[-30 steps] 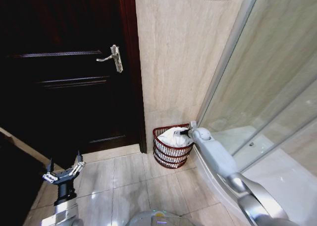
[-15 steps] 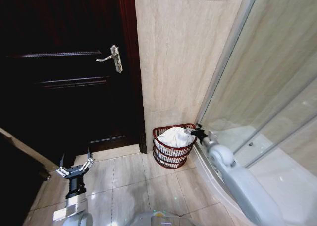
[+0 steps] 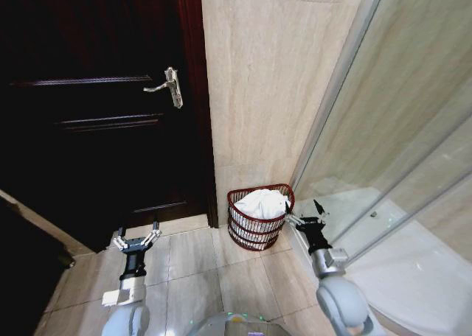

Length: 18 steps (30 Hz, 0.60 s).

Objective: Discard the used towel into the hamper.

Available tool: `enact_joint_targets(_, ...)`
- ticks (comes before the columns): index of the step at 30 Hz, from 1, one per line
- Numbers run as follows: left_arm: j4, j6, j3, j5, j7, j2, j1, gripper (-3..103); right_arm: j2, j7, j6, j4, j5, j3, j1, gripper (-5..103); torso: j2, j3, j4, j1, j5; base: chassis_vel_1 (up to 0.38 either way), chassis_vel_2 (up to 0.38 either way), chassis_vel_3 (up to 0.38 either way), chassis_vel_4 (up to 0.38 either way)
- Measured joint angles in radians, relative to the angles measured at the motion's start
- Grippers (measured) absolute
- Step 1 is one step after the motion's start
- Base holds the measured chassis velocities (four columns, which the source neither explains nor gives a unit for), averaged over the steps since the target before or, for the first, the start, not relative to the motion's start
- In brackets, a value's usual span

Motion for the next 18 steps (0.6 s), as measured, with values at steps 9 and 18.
enact_joint_targets(9,-0.016,0.002,-0.009,-0.002,-0.008,-0.004,0.033,100,0.005,0.013,-0.005,0.022,0.003,0.008,-0.017,100,0.0,0.0,0.0,0.0,0.0001,0.0,0.0,0.0,0.0)
enact_joint_targets(18,-0.011,-0.017,-0.009,0.003,-0.01,-0.01,0.038,100,0.004,0.021,-0.006,0.029,0.015,0.021,-0.034,100,0.0,0.0,0.0,0.0,0.0002,0.029,0.027,0.042,0.038)
